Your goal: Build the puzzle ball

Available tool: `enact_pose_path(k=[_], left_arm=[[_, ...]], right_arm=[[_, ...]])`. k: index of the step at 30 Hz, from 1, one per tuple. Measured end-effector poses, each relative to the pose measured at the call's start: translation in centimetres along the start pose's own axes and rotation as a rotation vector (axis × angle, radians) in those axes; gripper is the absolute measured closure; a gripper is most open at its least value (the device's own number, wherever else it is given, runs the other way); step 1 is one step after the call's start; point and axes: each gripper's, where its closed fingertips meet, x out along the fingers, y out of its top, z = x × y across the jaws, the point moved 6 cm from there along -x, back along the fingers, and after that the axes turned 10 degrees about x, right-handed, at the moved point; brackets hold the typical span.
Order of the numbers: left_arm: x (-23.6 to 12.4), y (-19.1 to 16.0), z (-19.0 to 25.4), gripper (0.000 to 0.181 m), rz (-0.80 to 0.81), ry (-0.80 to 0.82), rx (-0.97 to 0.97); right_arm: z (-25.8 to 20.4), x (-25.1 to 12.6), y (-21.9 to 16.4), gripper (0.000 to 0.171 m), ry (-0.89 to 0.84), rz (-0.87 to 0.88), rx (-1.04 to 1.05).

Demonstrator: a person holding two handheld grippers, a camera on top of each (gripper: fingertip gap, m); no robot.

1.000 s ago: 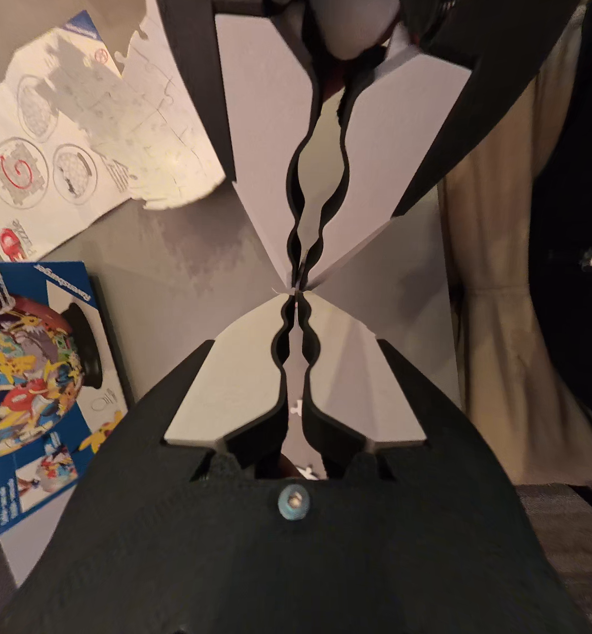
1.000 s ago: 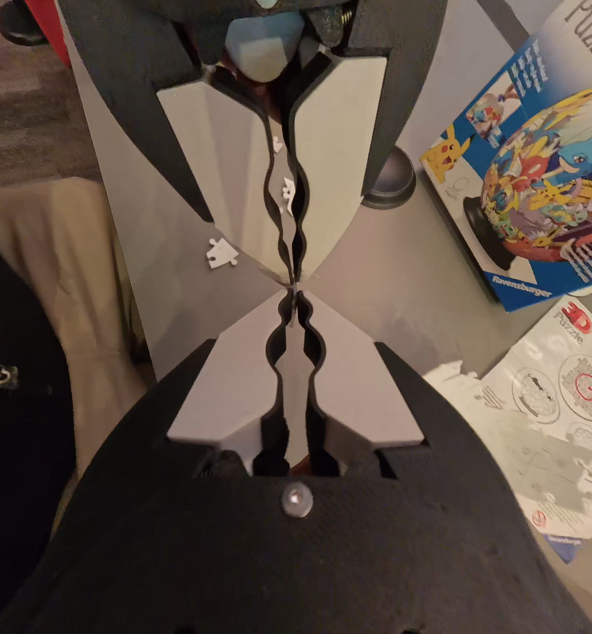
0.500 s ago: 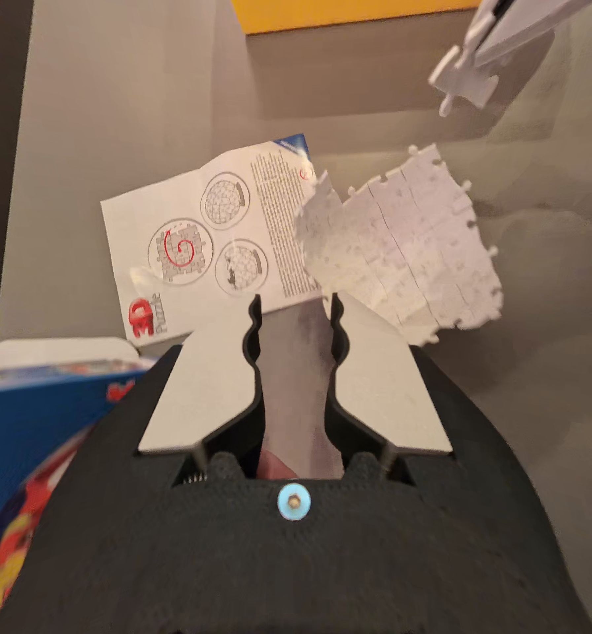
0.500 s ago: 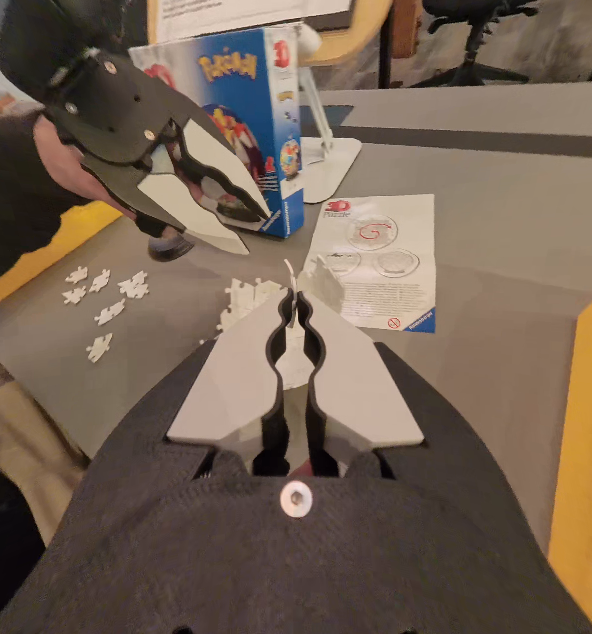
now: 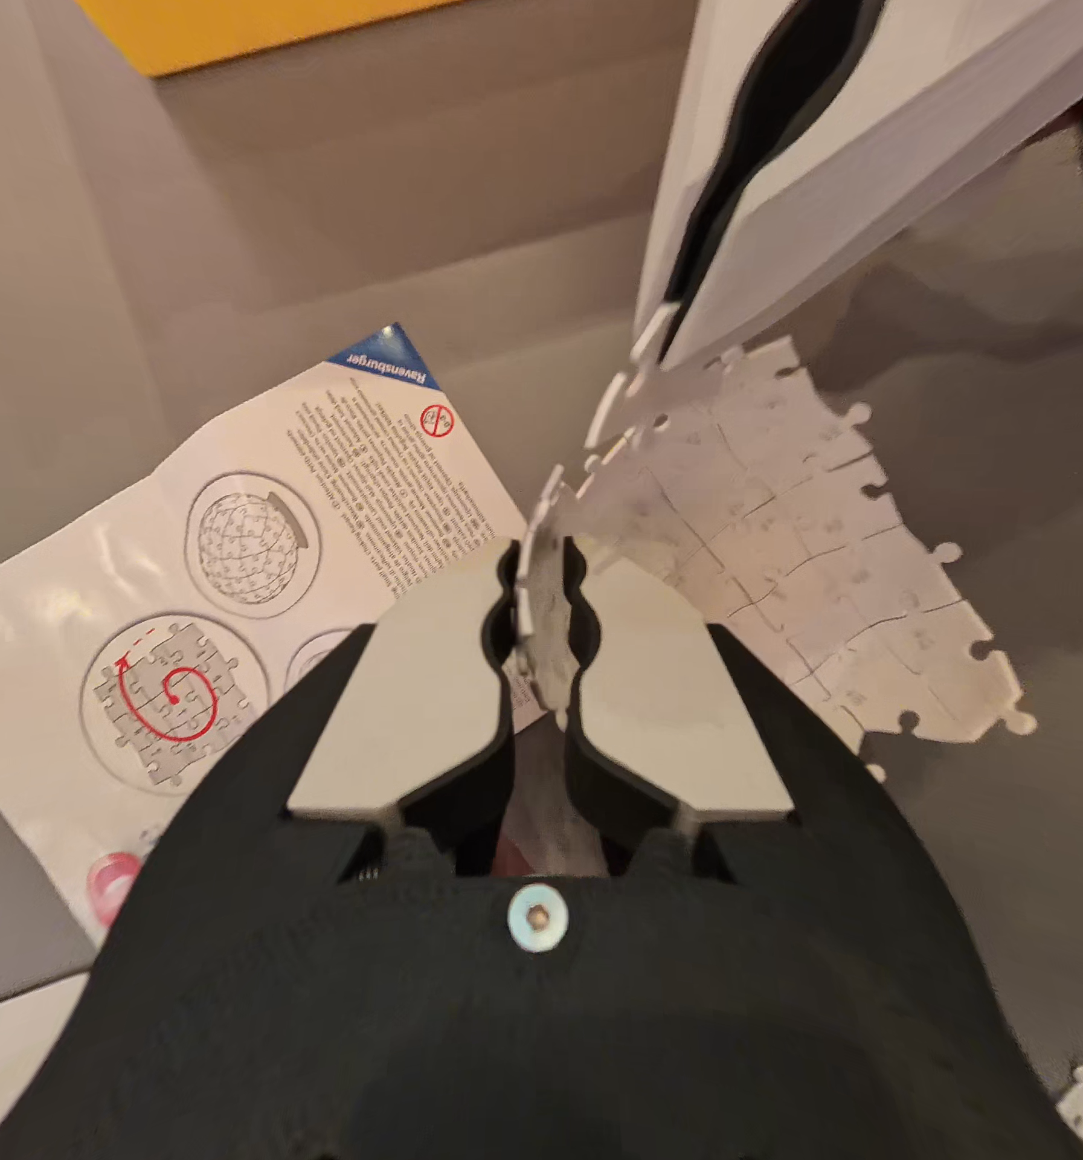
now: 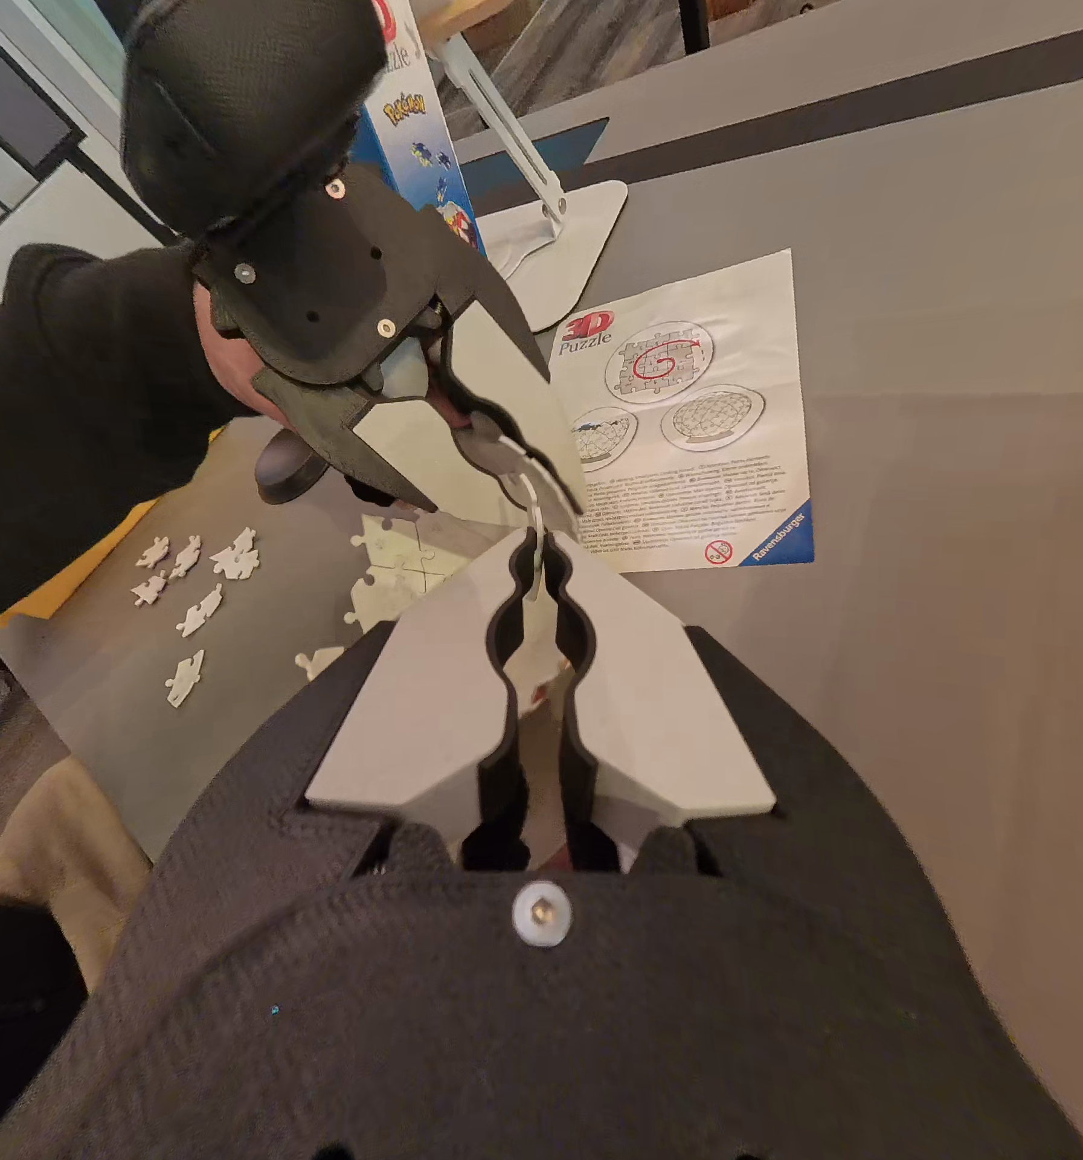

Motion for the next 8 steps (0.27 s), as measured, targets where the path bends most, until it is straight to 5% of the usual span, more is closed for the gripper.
enact_pose_path(k=[8], left_arm=[[-0.35,-0.77,0.69,0.176,0.05,-0.021,-0.123]], right_arm=[[0.76,1.15,-0.41,0.171,0.014,-0.024,0.001]])
